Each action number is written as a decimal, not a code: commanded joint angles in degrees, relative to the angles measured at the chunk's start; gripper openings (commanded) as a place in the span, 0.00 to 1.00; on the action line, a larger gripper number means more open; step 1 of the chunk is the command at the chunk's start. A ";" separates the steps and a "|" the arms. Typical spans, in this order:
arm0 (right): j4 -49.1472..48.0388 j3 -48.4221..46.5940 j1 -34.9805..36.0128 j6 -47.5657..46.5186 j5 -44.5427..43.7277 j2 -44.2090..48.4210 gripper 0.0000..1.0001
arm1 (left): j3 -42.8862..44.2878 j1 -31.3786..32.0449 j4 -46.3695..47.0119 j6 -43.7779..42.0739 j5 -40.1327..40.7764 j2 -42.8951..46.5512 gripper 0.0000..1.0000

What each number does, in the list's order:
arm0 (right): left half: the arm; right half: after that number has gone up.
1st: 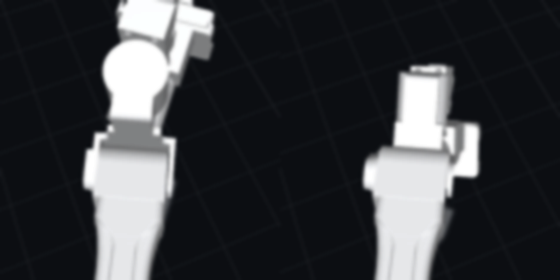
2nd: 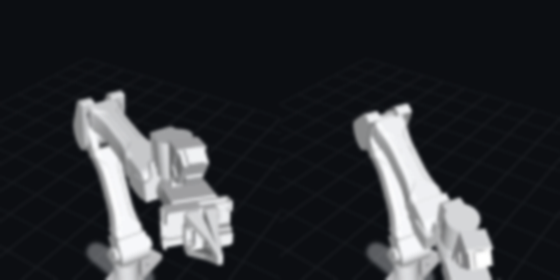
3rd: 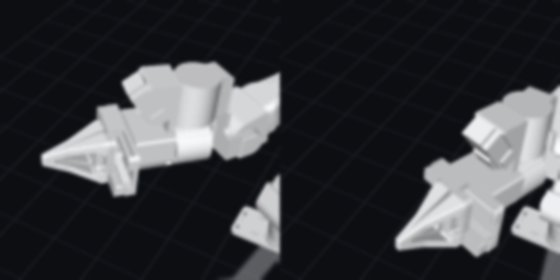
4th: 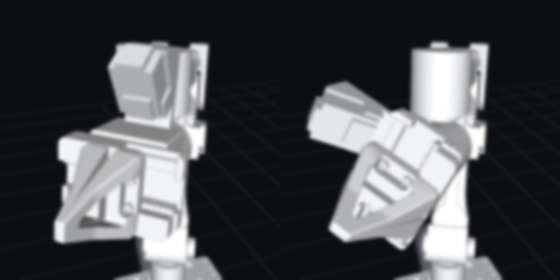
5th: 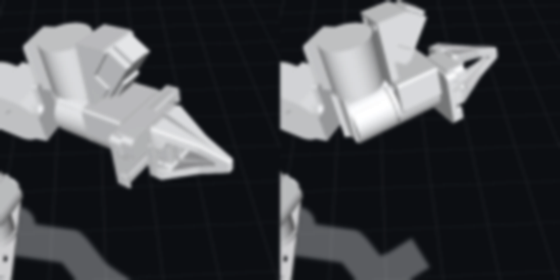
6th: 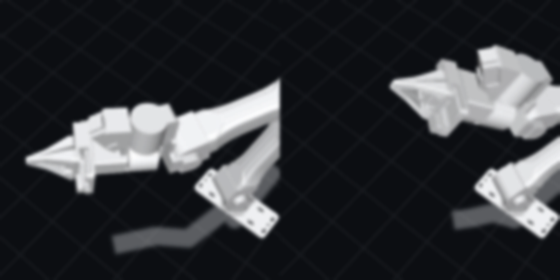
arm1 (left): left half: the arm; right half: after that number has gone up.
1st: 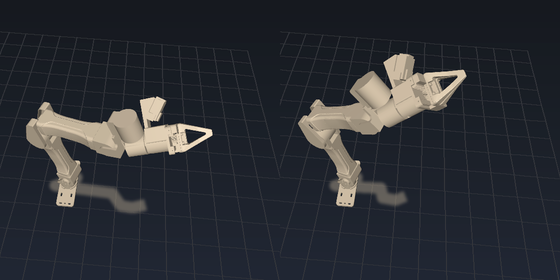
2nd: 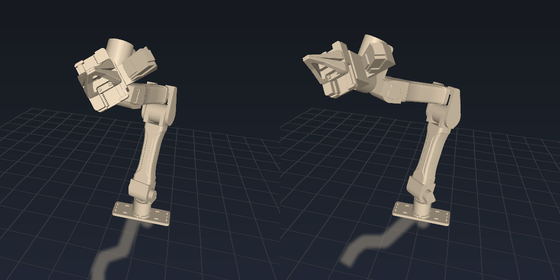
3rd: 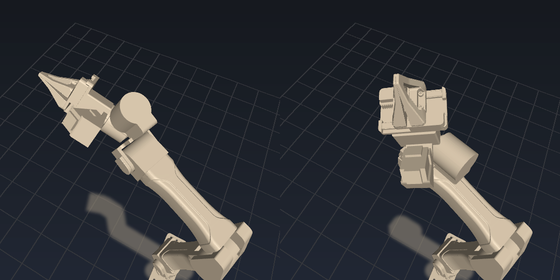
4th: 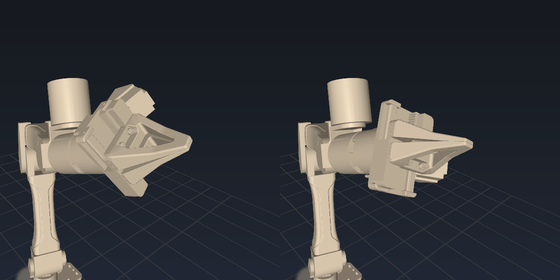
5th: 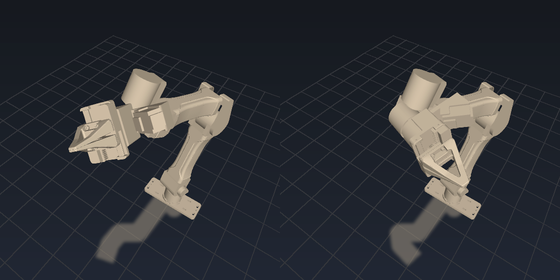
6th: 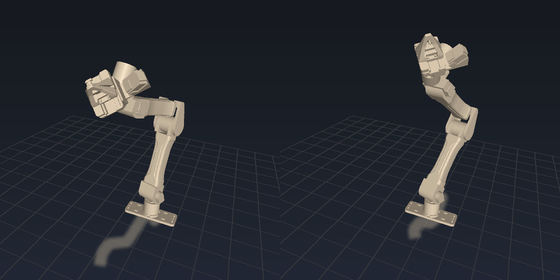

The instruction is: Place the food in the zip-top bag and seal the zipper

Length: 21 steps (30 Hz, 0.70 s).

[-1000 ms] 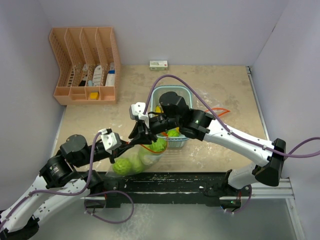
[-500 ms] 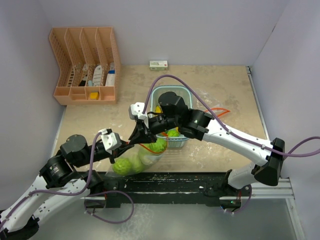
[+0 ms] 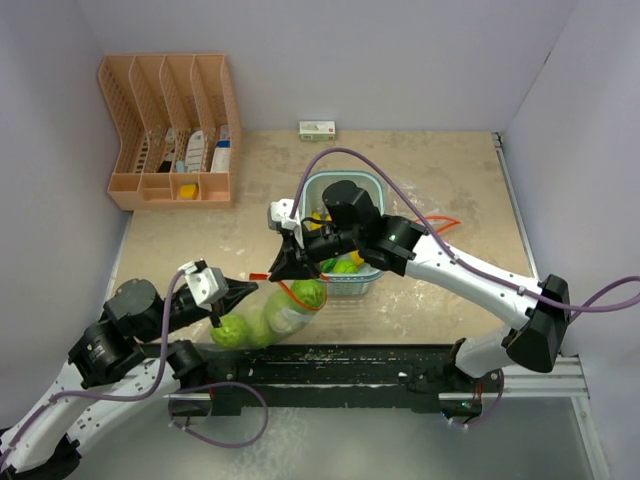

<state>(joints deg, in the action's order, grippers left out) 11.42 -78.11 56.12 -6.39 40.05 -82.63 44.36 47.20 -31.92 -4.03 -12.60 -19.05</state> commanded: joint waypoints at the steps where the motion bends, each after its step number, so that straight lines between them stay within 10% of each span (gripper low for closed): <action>1: 2.62 1.28 -1.80 -0.94 -1.64 1.36 0.01 | 1.35 -0.18 4.41 0.58 1.48 1.88 0.00; 10: 4.38 2.46 -2.22 -1.86 -3.49 1.54 0.01 | 1.28 -0.20 3.52 0.26 6.19 2.97 0.00; 18: 3.70 0.08 -2.24 -2.16 3.78 1.44 0.01 | 2.29 -0.22 3.44 -6.77 -5.72 0.40 0.00; 21: 3.87 -1.03 -2.26 -2.30 4.69 1.12 0.01 | 4.39 -0.18 2.01 -8.23 -7.17 -4.12 0.23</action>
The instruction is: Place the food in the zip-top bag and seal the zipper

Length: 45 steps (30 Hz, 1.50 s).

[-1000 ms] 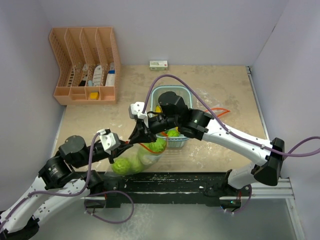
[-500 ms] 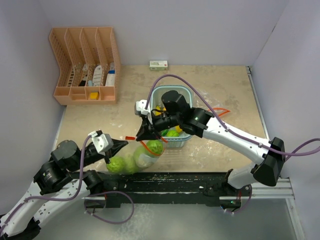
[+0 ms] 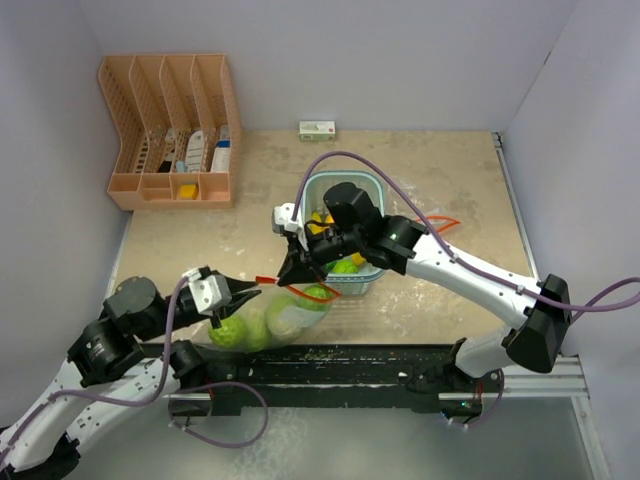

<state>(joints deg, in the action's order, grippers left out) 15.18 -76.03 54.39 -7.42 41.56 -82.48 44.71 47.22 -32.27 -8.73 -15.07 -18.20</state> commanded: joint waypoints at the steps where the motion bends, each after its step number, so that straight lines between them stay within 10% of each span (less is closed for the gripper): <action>1: 0.05 -3.36 -0.52 -1.28 3.32 0.92 0.01 | 4.55 -0.20 2.23 -3.83 -5.39 -6.26 0.26; 11: 0.03 -4.31 -0.52 -1.54 3.26 1.27 0.01 | 1.10 -0.21 9.69 -1.51 -3.86 -10.41 0.46; 14: 0.11 -3.98 -0.51 -1.63 3.61 1.61 0.01 | 0.57 -0.21 11.01 -1.13 -4.39 -10.74 0.35; 17: 0.05 -3.80 -0.51 -1.61 3.74 1.62 0.01 | 0.64 -0.21 11.75 -1.33 -4.16 -11.47 0.00; 45: 5.09 1.65 -0.52 -0.11 -9.80 3.05 0.01 | 5.58 -0.12 -2.61 6.12 26.26 4.25 0.00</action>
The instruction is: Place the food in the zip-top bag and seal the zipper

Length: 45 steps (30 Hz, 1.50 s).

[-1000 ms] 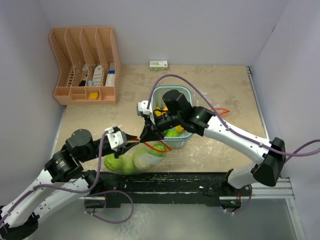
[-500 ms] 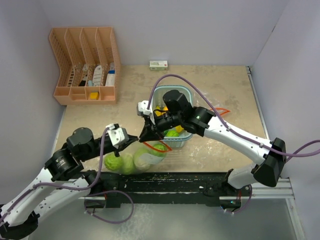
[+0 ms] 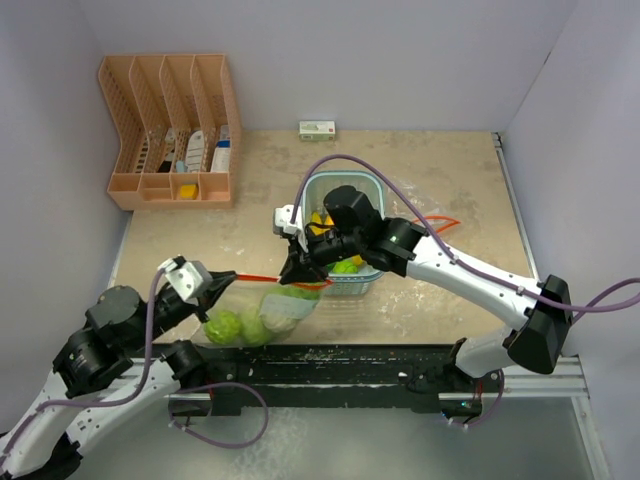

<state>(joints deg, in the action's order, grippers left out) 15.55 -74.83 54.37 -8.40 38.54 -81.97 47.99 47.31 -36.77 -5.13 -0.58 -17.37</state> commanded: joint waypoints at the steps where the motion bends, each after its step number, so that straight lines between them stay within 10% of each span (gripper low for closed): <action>1: 5.74 0.38 -0.49 1.11 -8.64 2.85 0.01 | 2.29 -0.26 2.01 3.14 14.12 4.00 0.00; 12: 9.03 5.51 -0.50 7.01 -23.97 9.29 0.01 | 1.83 -0.27 3.52 6.22 32.60 5.34 0.00; 23: 11.81 6.78 -0.56 8.87 -28.33 8.35 0.01 | -0.04 -0.24 4.87 6.11 34.13 6.11 0.00; 35: -2.36 7.25 -0.58 16.19 -28.09 9.81 0.72 | 2.63 -0.21 11.26 5.37 23.48 4.66 0.00; 45: -4.19 9.98 -3.36 25.60 -37.91 7.97 0.78 | -7.66 -0.24 18.39 13.12 20.65 11.20 0.00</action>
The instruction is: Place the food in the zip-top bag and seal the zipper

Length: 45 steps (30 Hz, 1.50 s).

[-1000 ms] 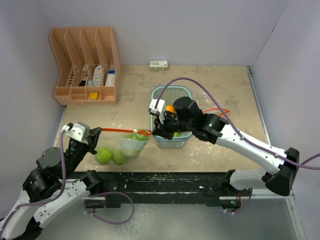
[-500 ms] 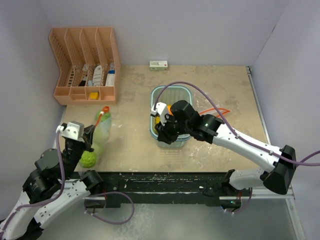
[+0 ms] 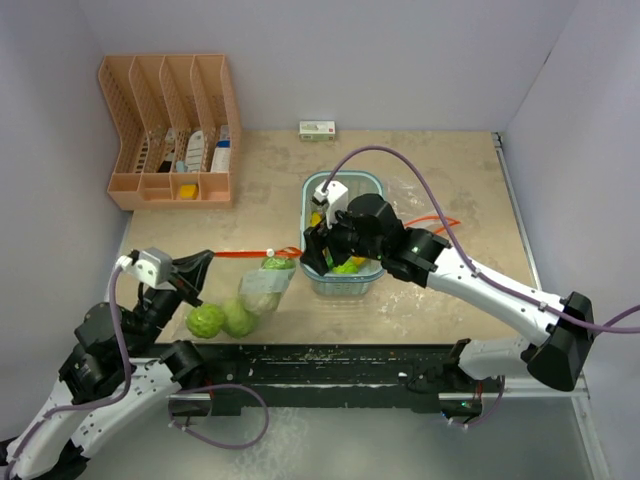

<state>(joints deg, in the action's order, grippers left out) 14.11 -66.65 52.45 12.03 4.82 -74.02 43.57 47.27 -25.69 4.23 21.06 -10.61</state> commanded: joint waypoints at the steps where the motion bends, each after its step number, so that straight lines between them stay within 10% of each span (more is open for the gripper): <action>1: -2.77 2.55 -1.84 5.88 -3.99 0.47 0.79 | -4.25 -0.16 8.04 3.82 -1.32 6.05 0.00; 27: -35.82 16.28 -7.46 46.04 11.44 6.66 0.86 | 4.21 -0.17 20.61 -0.63 -14.89 -0.57 0.00; 45: -49.72 26.19 -7.86 45.57 18.52 12.07 0.81 | 7.22 -0.16 26.11 -2.05 -17.93 -5.90 0.00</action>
<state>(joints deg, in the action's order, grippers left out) -25.65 -43.70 44.93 59.02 18.22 -61.82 46.68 47.27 -6.48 3.29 4.86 -15.70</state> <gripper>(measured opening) 0.816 0.009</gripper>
